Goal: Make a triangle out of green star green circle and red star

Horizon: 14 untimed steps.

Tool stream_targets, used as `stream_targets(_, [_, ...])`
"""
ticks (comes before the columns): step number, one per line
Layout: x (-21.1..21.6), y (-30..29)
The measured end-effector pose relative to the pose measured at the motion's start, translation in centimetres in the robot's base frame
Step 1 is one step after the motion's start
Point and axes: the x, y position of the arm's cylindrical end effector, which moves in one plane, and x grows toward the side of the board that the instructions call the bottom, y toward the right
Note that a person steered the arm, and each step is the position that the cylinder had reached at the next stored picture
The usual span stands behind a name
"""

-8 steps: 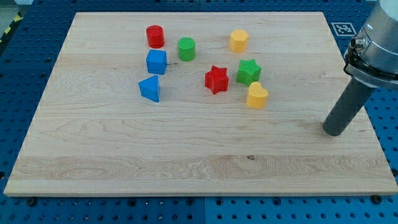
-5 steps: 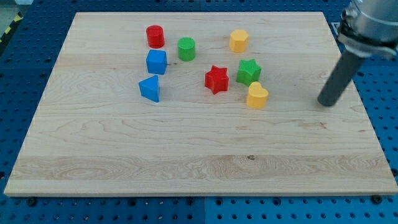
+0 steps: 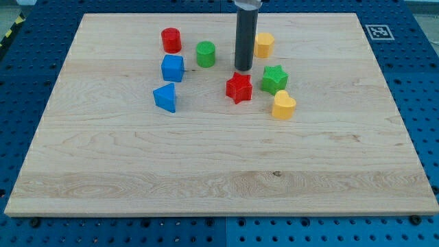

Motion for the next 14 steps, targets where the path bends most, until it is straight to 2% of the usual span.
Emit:
stream_targets(1, [1.9, -0.8])
stream_targets(2, [2.1, -5.4])
stream_targets(3, [2.0, -5.8])
stream_targets(7, [-2.2, -7.2])
stream_targets(9, [-0.7, -3.1])
stream_targets(11, [-0.6, 10.0])
stream_targets(12, [3.2, 13.8])
stream_targets(13, [8.1, 11.7])
stream_targets(14, [8.4, 11.5])
